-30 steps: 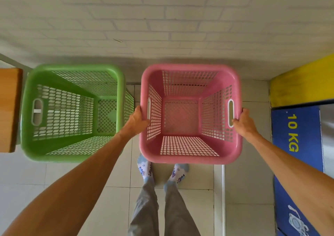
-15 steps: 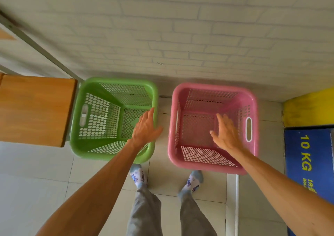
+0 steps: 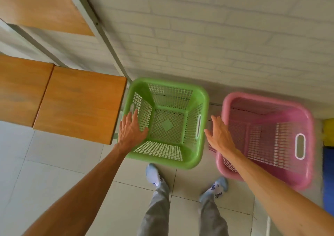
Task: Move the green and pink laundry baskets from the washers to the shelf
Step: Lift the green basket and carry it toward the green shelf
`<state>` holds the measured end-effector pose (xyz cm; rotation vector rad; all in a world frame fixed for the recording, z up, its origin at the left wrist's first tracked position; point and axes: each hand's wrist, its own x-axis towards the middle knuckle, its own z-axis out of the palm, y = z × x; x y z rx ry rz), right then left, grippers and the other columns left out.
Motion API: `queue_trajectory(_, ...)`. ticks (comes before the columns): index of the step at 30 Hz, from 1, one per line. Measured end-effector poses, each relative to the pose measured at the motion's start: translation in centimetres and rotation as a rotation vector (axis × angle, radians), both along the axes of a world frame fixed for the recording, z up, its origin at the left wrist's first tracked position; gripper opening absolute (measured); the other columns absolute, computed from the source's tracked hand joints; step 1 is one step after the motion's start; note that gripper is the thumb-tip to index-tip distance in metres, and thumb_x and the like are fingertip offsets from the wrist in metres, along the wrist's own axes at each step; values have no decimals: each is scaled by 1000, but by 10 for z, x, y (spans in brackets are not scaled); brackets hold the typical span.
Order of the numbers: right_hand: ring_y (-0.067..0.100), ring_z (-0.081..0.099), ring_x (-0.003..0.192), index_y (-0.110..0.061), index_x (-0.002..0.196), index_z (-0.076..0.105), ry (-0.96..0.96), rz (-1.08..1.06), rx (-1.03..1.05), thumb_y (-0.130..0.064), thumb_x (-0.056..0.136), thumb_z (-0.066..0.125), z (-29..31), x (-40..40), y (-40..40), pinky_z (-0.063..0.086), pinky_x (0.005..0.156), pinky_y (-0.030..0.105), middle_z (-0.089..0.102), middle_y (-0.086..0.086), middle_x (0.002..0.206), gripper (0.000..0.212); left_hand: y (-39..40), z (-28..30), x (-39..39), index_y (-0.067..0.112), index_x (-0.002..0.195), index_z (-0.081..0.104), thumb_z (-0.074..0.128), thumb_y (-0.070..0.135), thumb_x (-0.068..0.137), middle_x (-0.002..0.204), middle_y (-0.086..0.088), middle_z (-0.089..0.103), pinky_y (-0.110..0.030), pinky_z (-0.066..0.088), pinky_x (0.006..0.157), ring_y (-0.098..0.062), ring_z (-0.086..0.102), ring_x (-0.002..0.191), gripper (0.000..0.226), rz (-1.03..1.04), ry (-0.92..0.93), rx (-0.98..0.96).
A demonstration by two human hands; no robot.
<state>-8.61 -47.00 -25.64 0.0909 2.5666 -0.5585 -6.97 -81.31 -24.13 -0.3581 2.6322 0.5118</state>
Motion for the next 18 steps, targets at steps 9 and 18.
queue_trajectory(9, 36, 43, 139, -7, 159, 14, 6, -91, -19, -19, 97, 62, -38, -6, -63, 45, 107, 38, 23, 22, 158, 79, -57, -56, -29, 25, 159, -4, 60, 62, 87, 164, -23, 12, -64, 31, 111, -48, 21, 148, 103, 82, -125, -35)
queue_trajectory(18, 37, 67, 105, -12, 160, 5, -55, -212, 76, -17, 93, 67, -63, -16, -63, 41, 64, 20, 36, 26, 147, 92, -61, -80, -53, 20, 160, -7, 58, 49, 94, 137, -28, 46, -55, 53, 87, -42, 57, 113, 97, 125, -119, -53)
